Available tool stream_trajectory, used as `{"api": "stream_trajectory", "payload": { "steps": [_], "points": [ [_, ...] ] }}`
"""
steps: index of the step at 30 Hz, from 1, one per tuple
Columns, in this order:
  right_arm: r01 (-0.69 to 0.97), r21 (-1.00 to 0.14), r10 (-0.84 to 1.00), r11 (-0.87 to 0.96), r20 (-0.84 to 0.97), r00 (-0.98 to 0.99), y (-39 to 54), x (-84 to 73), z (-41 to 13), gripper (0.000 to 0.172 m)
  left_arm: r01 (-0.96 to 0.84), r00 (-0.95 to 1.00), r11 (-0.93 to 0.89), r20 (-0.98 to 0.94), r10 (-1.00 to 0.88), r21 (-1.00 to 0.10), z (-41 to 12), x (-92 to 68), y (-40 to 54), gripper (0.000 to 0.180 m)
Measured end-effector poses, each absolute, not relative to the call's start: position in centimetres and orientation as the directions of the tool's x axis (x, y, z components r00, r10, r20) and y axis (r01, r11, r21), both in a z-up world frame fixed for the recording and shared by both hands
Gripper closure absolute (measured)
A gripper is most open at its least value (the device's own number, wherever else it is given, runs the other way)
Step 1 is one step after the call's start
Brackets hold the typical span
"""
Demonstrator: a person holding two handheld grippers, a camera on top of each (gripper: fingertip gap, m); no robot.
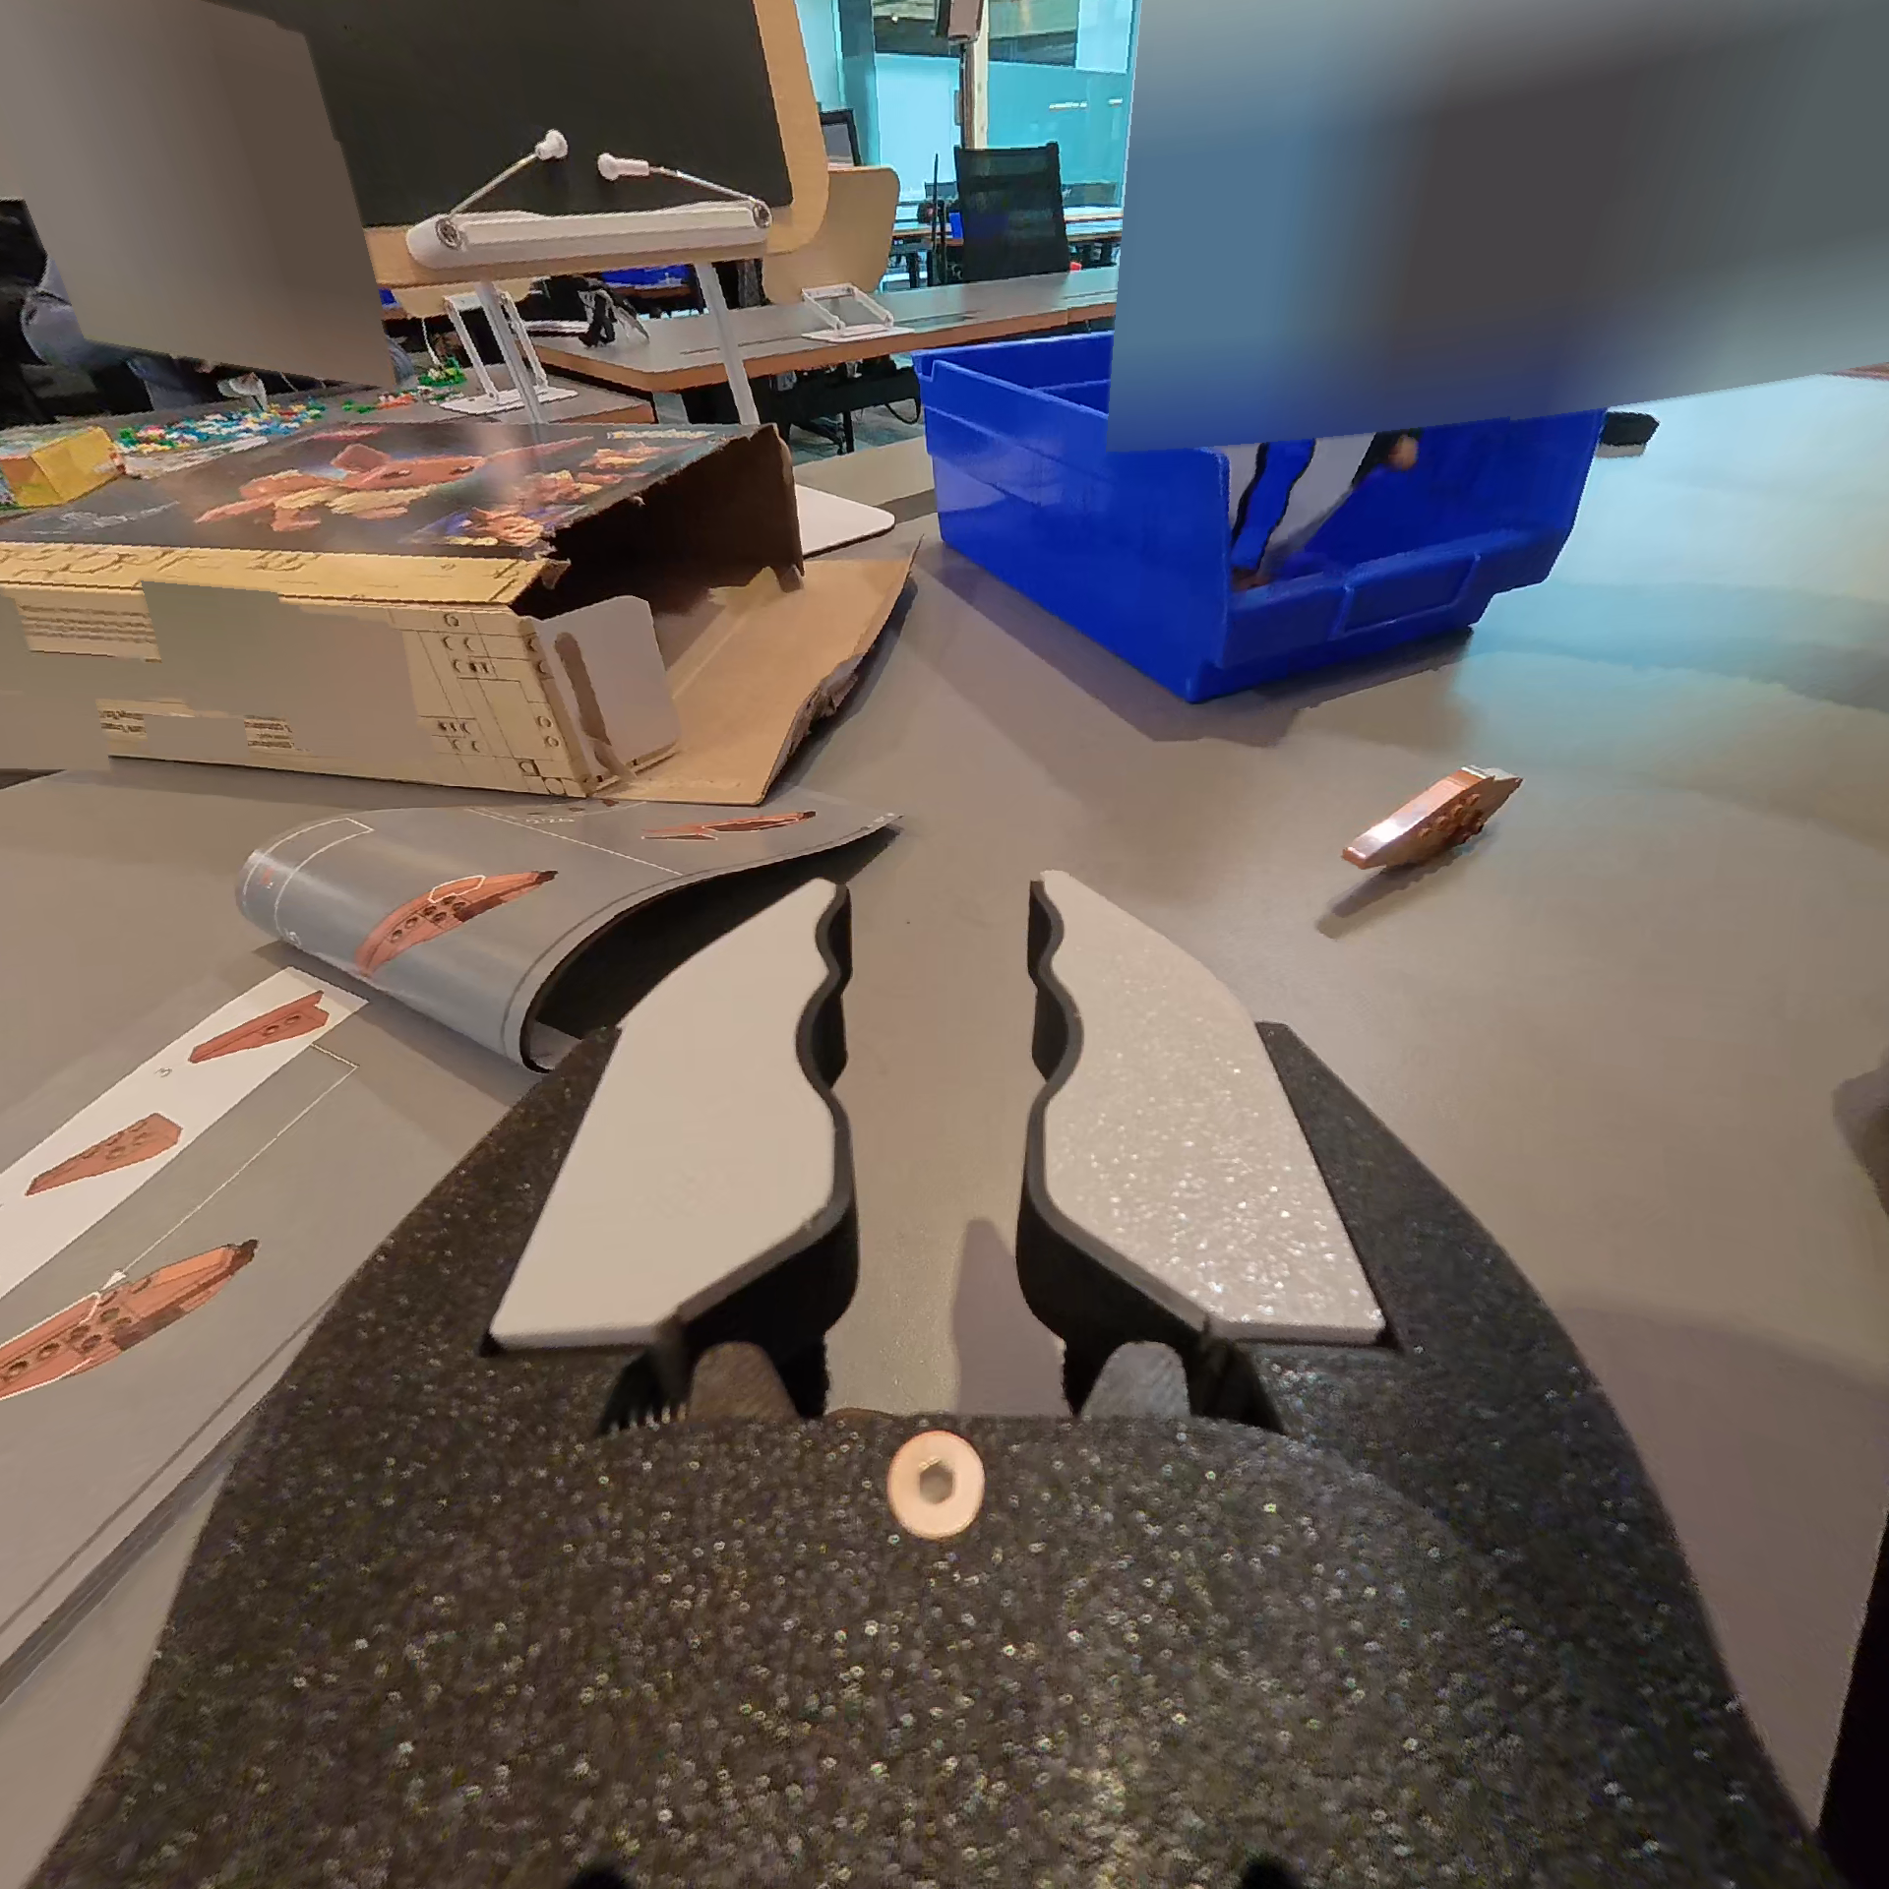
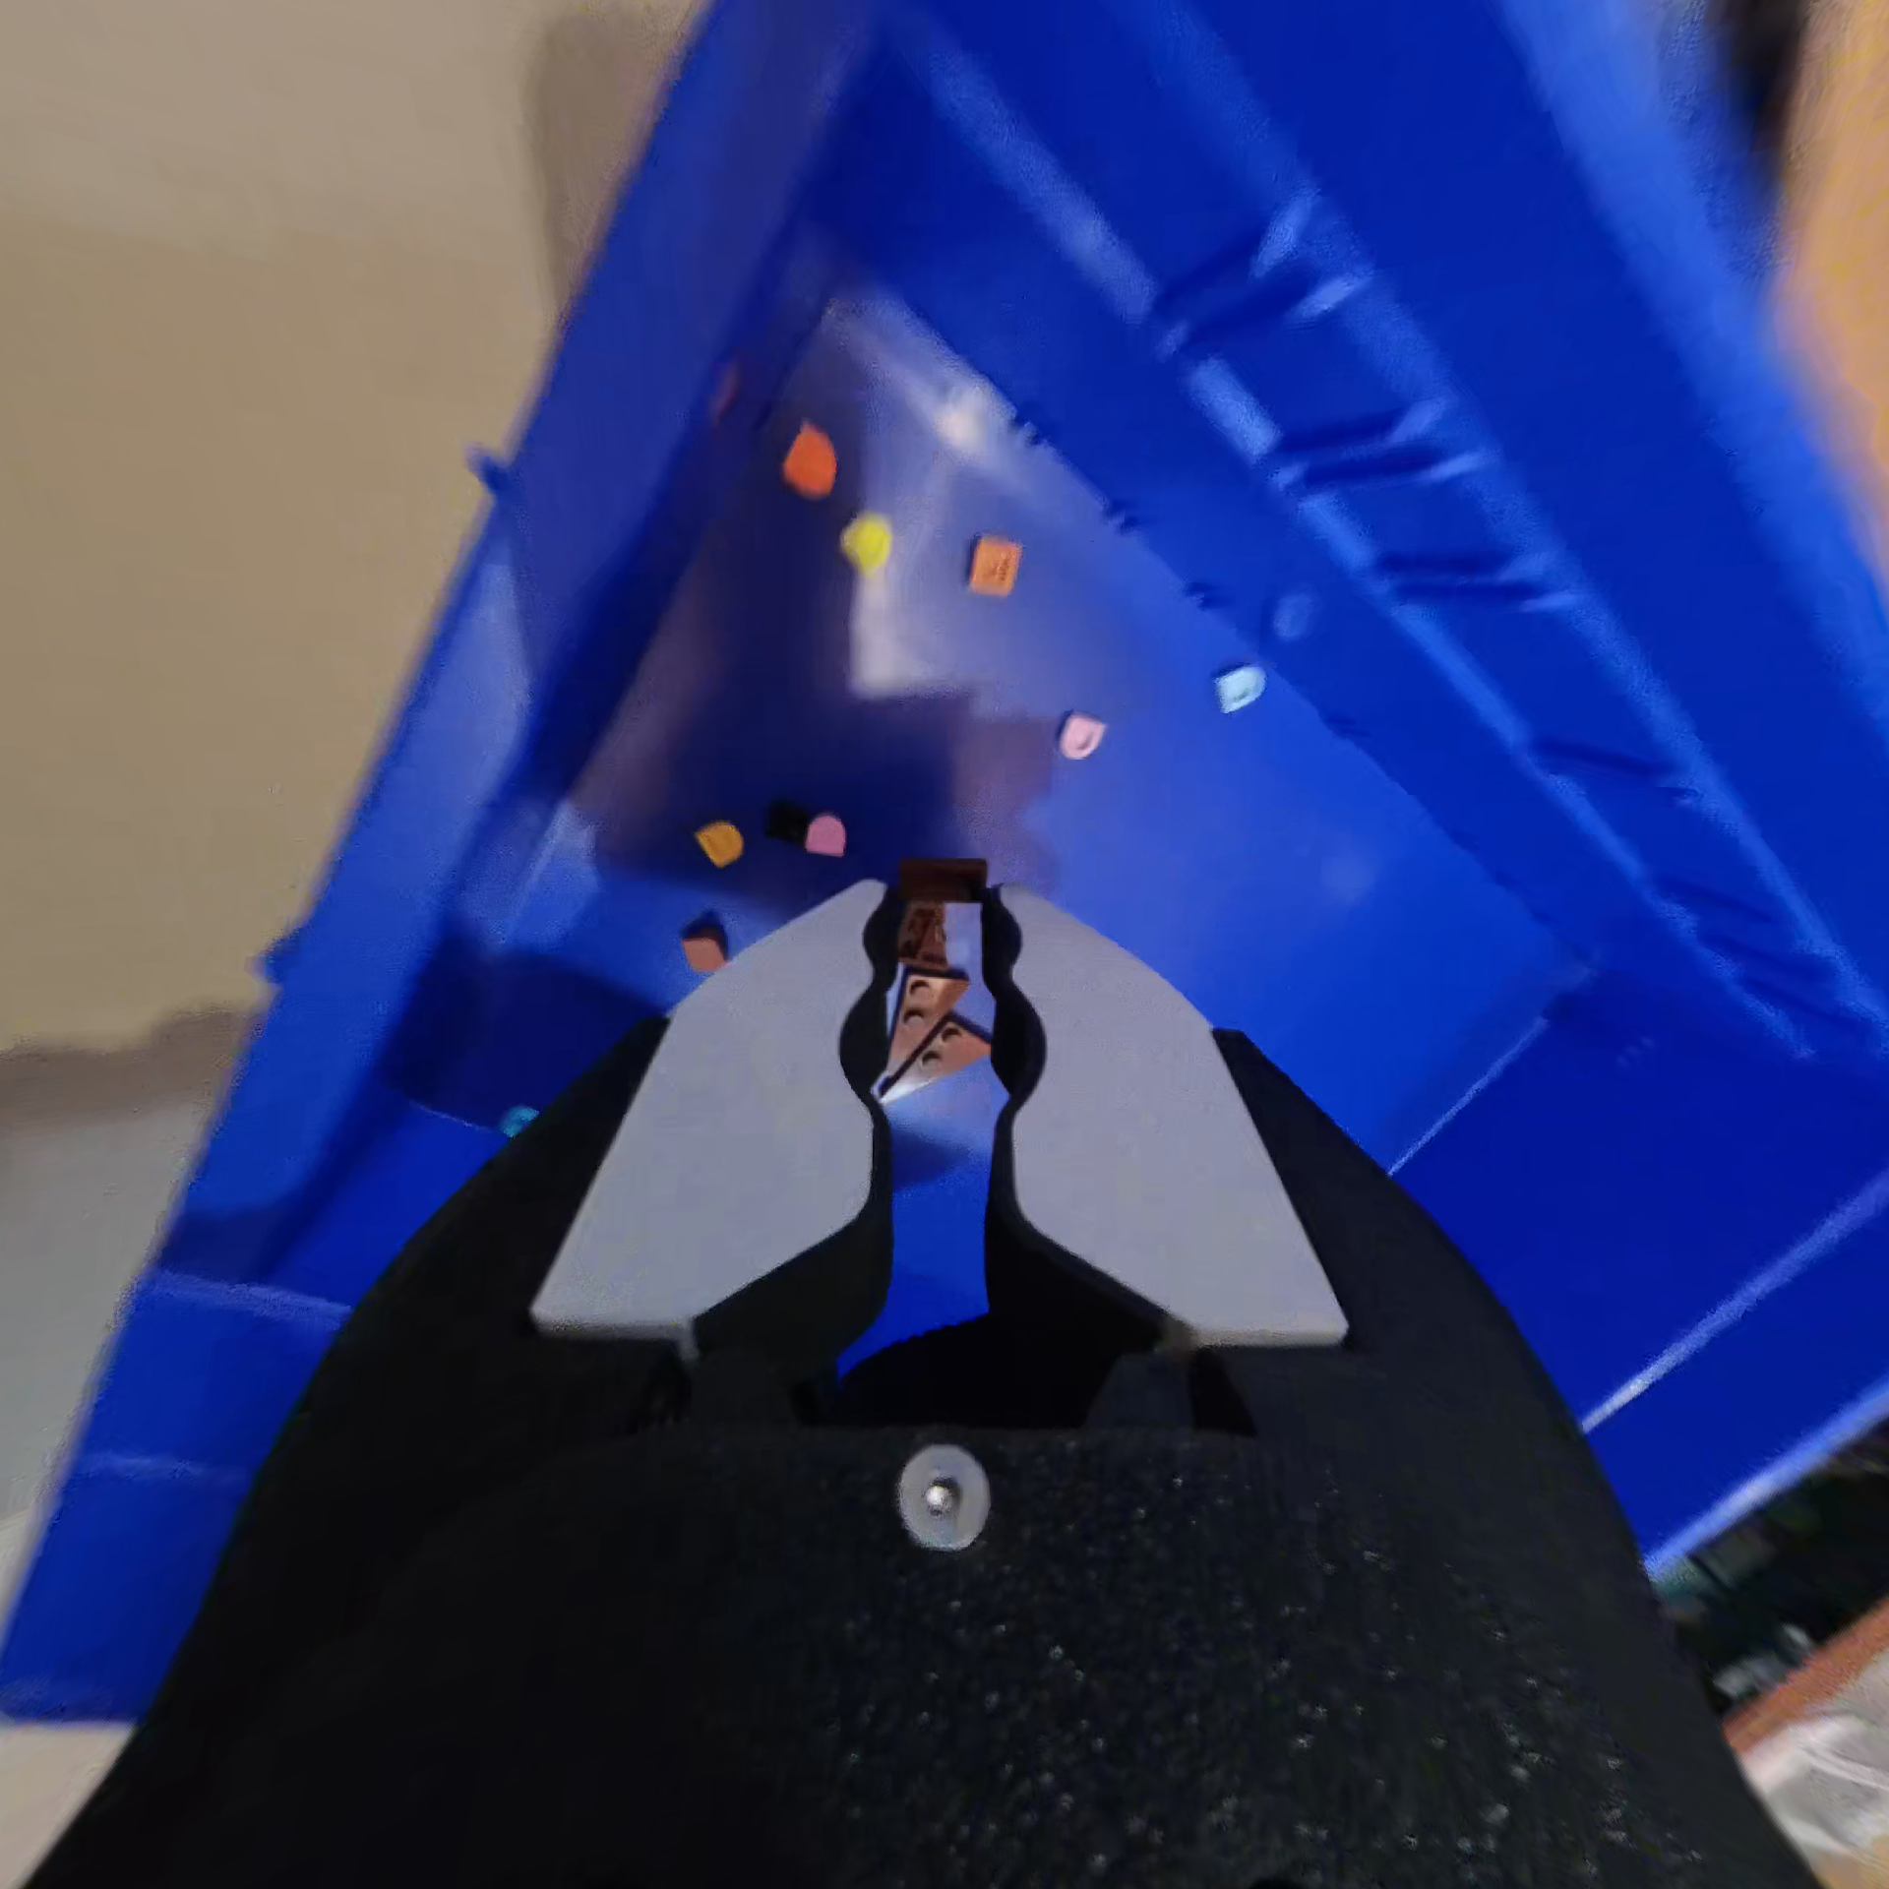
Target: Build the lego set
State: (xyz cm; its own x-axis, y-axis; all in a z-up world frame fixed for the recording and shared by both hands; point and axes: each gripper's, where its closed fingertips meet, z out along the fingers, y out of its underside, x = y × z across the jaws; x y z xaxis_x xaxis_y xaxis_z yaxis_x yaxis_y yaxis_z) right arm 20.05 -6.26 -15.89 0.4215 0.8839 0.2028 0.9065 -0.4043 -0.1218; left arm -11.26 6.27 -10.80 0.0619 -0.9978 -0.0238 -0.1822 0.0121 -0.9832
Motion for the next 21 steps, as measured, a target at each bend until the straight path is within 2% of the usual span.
{"api": "stream_trajectory", "payload": {
  "steps": [3, 5, 9, 14, 15, 19, 21],
  "points": [
    [0.854, -0.330, 0.850, -0.402, 0.213, 0.482, -7.4, 15.7, -11.7, 0.157, -0.172, 0.068, 0.008, -0.020, -0.997, -0.985, -10.7, -11.3, 6.4, 0.148],
    [0.860, -0.371, 0.871, -0.351, 0.208, 0.446, -9.2, 12.1, -10.9, 0.157, -0.179, 0.066, -0.001, -0.011, -0.998, -0.984, -10.8, -11.3, 6.4, 0.148],
    [0.918, -0.292, 0.922, -0.269, 0.199, 0.333, -12.4, 6.7, -14.4, 0.157, -0.196, 0.062, -0.001, -0.012, -0.998, -0.981, -11.0, -11.1, 6.4, 0.149],
    [0.932, -0.249, 0.941, -0.262, 0.147, 0.304, -13.9, 4.5, -19.1, 0.156, -0.186, 0.064, 0.016, -0.029, -0.998, -0.982, -10.8, -11.2, 6.3, 0.149],
    [0.925, -0.270, 0.938, -0.268, 0.145, 0.314, -13.8, 4.3, -19.0, 0.156, -0.185, 0.063, 0.016, -0.029, -0.998, -0.983, -10.8, -11.2, 6.2, 0.150],
    [0.924, -0.264, 0.929, -0.278, 0.172, 0.328, -13.1, 5.5, -17.2, 0.132, -0.182, 0.064, 0.019, -0.031, -0.998, -0.983, -10.8, -11.3, 6.2, 0.150],
    [0.918, -0.285, 0.908, -0.276, 0.235, 0.346, -11.8, 7.1, -14.6, 0.133, -0.178, 0.066, 0.019, -0.031, -0.997, -0.984, -10.7, -11.3, 6.2, 0.150]
  ]
}}
